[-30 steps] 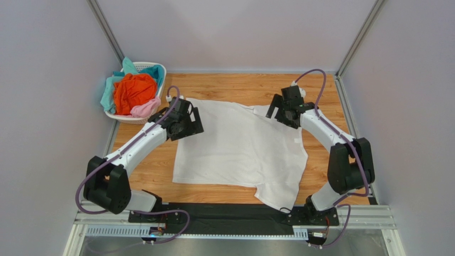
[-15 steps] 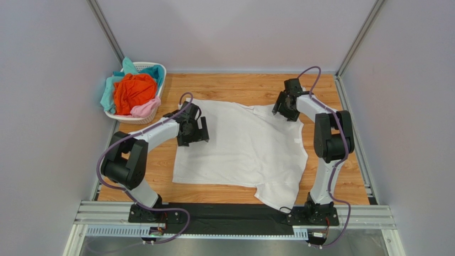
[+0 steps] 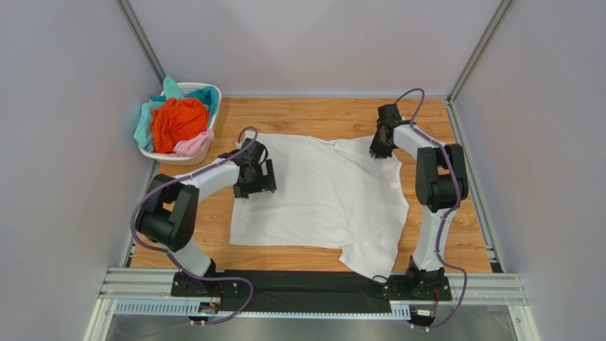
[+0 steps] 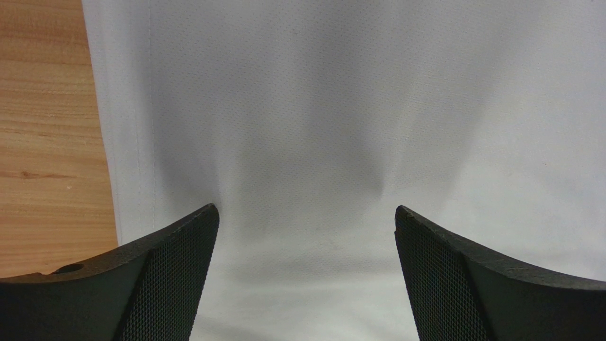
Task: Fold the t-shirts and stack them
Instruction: Flatten the tshirt out, then fold the tshirt
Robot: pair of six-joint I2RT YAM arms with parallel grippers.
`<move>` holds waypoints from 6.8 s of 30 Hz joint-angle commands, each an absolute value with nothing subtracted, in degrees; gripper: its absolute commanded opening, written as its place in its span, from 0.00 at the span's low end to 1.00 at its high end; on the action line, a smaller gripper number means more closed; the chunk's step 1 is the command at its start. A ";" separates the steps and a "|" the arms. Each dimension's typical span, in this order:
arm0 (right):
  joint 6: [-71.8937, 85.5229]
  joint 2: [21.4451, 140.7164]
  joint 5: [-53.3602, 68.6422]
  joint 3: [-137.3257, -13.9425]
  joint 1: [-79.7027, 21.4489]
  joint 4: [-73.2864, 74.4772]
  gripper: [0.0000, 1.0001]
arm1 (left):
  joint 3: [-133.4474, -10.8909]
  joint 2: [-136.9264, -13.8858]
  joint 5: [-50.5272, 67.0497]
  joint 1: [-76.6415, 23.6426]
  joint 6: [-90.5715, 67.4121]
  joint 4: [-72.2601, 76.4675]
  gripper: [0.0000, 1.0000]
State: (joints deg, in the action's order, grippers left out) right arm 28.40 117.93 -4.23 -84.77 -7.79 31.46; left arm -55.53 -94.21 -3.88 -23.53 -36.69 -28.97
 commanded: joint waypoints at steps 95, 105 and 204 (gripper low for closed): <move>25.32 117.61 5.02 -92.54 -1.58 36.30 1.00 | -103.27 -124.99 -0.44 -16.08 -29.97 -46.23 1.00; 26.97 88.36 -2.09 -72.19 -2.90 31.22 1.00 | -80.89 -94.87 -2.37 -16.17 -34.53 -42.38 1.00; 37.01 66.53 -11.07 -47.54 -36.39 57.39 0.00 | -37.00 -61.78 -3.96 -15.73 -48.60 -36.56 0.00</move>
